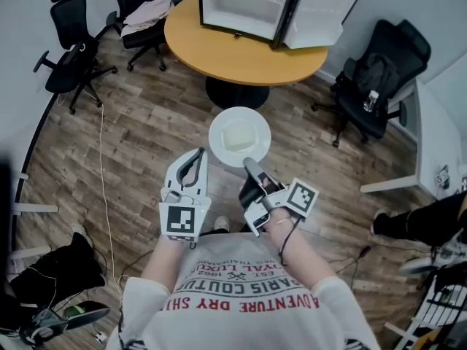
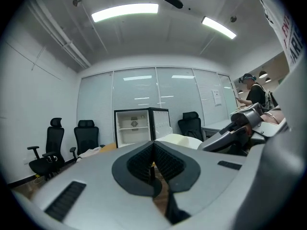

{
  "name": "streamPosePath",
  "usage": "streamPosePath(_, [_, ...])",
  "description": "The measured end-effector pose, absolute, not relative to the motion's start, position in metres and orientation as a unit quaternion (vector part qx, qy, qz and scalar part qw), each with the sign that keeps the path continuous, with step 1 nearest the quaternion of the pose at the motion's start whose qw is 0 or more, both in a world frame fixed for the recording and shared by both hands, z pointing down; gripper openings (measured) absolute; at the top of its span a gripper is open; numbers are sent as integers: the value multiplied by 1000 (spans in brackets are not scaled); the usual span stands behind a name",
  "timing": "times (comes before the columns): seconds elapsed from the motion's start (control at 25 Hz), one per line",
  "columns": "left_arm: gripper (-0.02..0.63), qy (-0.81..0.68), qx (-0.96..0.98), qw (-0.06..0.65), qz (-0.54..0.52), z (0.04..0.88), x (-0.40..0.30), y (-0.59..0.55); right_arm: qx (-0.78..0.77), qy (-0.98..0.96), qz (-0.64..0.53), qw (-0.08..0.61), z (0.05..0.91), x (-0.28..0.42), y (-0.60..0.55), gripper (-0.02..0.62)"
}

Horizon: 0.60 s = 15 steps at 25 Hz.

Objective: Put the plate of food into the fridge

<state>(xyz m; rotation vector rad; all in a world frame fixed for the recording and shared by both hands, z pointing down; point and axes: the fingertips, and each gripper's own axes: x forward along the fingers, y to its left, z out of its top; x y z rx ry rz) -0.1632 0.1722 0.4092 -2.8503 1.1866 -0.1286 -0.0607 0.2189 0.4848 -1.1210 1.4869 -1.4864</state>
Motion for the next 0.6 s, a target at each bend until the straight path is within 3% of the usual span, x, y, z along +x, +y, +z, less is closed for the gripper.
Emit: streamPosePath(0.6, [34, 432, -898, 60, -54, 407, -125, 47, -389, 608, -610, 327, 492, -25, 77, 37])
